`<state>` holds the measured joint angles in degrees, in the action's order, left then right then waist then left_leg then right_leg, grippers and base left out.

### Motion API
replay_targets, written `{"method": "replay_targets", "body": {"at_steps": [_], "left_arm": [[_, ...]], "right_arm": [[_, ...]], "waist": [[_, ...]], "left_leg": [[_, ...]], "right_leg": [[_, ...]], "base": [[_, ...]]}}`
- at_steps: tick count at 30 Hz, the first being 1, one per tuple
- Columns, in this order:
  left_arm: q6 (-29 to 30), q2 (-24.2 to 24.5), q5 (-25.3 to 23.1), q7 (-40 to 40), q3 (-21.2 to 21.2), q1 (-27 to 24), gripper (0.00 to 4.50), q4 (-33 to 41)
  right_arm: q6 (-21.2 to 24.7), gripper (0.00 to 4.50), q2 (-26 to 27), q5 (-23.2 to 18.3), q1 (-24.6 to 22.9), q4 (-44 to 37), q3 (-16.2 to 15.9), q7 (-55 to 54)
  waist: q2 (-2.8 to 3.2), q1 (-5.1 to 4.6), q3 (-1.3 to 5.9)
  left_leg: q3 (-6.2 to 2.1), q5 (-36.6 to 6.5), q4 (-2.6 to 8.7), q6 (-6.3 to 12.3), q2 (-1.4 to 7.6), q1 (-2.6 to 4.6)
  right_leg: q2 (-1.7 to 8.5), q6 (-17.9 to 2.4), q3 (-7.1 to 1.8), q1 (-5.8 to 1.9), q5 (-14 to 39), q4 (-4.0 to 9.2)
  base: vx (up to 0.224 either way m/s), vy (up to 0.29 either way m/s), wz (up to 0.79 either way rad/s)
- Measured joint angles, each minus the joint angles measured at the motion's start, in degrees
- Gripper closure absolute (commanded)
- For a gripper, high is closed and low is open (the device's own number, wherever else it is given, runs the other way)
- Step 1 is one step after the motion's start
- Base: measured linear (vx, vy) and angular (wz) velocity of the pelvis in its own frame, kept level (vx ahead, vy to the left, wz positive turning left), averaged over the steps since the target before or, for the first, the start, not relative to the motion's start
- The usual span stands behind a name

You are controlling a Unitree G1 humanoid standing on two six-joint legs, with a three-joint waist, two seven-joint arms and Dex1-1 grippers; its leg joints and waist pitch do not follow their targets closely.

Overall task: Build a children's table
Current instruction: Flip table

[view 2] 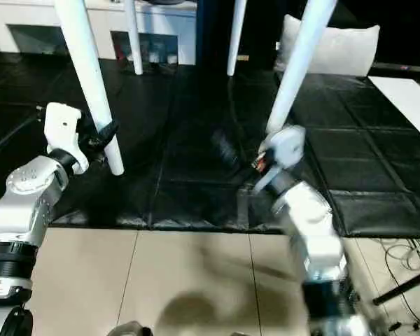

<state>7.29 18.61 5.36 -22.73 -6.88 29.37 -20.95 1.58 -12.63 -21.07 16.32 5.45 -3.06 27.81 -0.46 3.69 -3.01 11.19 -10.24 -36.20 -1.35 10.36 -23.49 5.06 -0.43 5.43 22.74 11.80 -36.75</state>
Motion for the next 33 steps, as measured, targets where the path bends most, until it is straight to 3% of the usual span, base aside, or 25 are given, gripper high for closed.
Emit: {"method": "replay_targets", "body": {"at_steps": [4,7,9,10,14,18,21,28,33], "left_arm": [[-3.19,0.39,0.12,-0.95,-0.29,-0.55,2.20,-2.24],[-5.03,0.23,3.12,-3.14,-2.48,-2.75,1.83,-2.05],[-5.55,-0.07,5.16,-4.25,-3.60,-4.64,1.82,-0.63],[-5.61,-0.44,6.33,-4.68,-4.25,-5.49,1.58,0.25],[-1.77,-1.56,9.93,-4.09,-5.67,-10.55,1.36,9.29],[3.22,-4.33,9.44,-0.90,-2.94,-16.29,1.36,19.35],[5.58,-7.27,8.54,1.97,0.75,-19.45,1.36,25.23],[8.14,-9.03,6.62,5.20,3.70,-23.99,1.36,31.19],[11.27,-9.98,6.16,6.95,4.73,-27.16,1.36,33.56]], "right_arm": [[4.80,0.00,-0.53,-0.37,-3.19,-1.78,-1.07,-0.63],[7.71,0.00,-0.16,0.23,-4.77,-3.55,0.06,-3.78],[9.80,0.00,-0.16,0.22,-5.40,-4.43,0.92,-5.31],[10.56,0.00,-0.22,0.22,-5.72,-4.81,1.25,-5.96],[15.27,0.00,-0.28,0.21,-7.41,-10.10,1.52,-8.87],[19.48,0.00,-0.76,0.90,-8.16,-14.00,1.91,-12.26],[19.48,0.00,-1.35,1.73,-9.20,-14.96,2.02,-12.31],[18.88,0.00,-0.09,3.50,-9.56,-16.14,2.78,-15.47],[19.51,0.00,-0.14,3.94,-10.46,-18.10,2.75,-15.62]], "waist": [[-0.08,-0.39,-0.03],[-0.13,-0.53,0.00],[-0.11,-0.52,-0.01],[-0.11,-0.53,-0.01],[0.03,-0.50,-0.01],[0.10,-0.31,-0.01],[0.09,-0.34,-0.02],[-0.17,-1.59,-0.09],[-0.24,-1.75,-0.10]], "left_leg": [[0.10,0.00,0.60,-0.02,-0.07,0.49],[0.13,0.02,0.69,-0.04,-0.10,0.51],[0.15,0.02,0.70,-0.04,-0.10,0.50],[0.15,0.02,0.71,-0.04,-0.09,0.48],[0.20,0.00,0.88,-0.04,-0.09,0.47],[0.23,0.00,0.97,-0.05,-0.10,0.51],[0.22,0.00,0.98,-0.05,-0.11,0.59],[0.21,0.03,1.13,-0.09,-0.15,0.89],[0.21,0.03,1.31,-0.09,-0.20,0.88]], "right_leg": [[0.00,0.39,-0.03,-0.39,0.11,0.59],[0.00,0.39,-0.04,-0.38,0.07,0.65],[0.00,0.15,-0.05,-0.37,-0.07,0.66],[0.00,0.15,-0.05,-0.35,-0.07,0.66],[-0.01,0.20,-0.06,-0.28,0.07,0.69],[-0.01,0.23,-0.07,-0.32,0.10,0.74],[-0.01,0.57,-0.08,-0.43,0.26,0.83],[-0.02,0.69,-0.10,-0.60,0.28,0.95],[-0.03,0.77,-0.12,-0.64,0.24,1.18]], "base": [[0.000,0.000,0.00],[0.000,0.000,0.00],[0.000,0.000,0.00],[0.000,0.000,0.00],[0.000,0.000,0.00],[0.000,0.000,0.00],[0.000,0.000,0.00],[0.000,0.000,0.00],[0.000,0.000,0.00]]}}
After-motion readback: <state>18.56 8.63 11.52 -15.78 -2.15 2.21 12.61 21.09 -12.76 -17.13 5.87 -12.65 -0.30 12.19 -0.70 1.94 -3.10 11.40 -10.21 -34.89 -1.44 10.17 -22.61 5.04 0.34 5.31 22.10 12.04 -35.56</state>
